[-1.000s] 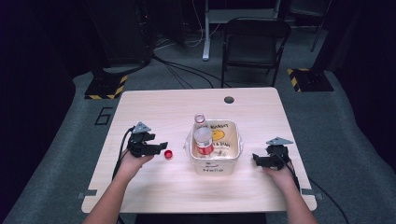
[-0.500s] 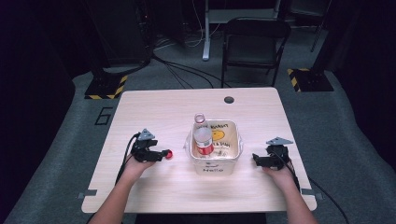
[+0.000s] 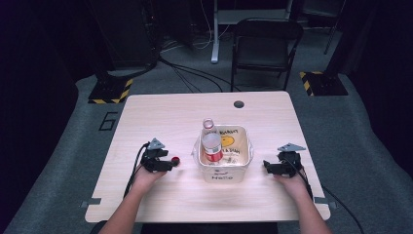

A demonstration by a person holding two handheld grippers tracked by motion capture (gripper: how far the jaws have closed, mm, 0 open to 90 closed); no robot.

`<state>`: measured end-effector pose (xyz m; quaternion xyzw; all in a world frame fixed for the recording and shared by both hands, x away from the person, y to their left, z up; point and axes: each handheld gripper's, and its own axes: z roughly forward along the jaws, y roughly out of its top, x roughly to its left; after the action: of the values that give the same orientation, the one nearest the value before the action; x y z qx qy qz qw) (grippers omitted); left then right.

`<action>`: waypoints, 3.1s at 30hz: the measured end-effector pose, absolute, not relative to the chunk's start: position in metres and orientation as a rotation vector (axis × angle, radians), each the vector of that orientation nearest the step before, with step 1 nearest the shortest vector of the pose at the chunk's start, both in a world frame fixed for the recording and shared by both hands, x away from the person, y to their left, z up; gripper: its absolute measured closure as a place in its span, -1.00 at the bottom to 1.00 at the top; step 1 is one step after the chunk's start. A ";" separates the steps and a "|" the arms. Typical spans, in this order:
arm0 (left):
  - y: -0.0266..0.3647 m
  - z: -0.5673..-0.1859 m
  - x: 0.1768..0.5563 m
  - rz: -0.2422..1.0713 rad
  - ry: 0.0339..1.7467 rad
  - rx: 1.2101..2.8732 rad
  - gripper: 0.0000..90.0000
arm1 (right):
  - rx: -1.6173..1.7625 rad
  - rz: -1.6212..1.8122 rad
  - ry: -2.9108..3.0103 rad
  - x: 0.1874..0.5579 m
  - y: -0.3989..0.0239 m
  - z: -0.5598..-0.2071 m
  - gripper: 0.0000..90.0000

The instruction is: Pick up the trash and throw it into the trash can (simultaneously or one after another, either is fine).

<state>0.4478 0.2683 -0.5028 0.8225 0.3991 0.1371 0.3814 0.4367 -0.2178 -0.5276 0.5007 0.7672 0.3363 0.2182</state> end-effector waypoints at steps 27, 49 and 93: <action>0.257 -0.519 0.453 0.371 1.036 2.083 0.26 | 1.386 0.931 2.124 0.437 -0.218 -0.528 -0.79; 0.267 -0.500 0.445 0.384 1.030 2.102 0.30 | 1.386 0.931 2.125 0.437 -0.218 -0.528 -0.79; 0.253 -0.397 0.424 0.399 0.837 2.089 0.30 | 1.386 0.931 2.125 0.437 -0.218 -0.528 -0.79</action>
<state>0.4240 0.2529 -0.3966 0.8315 0.3333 0.1590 0.4151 0.4368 -0.2178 -0.5276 0.5006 0.7674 0.3362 0.2179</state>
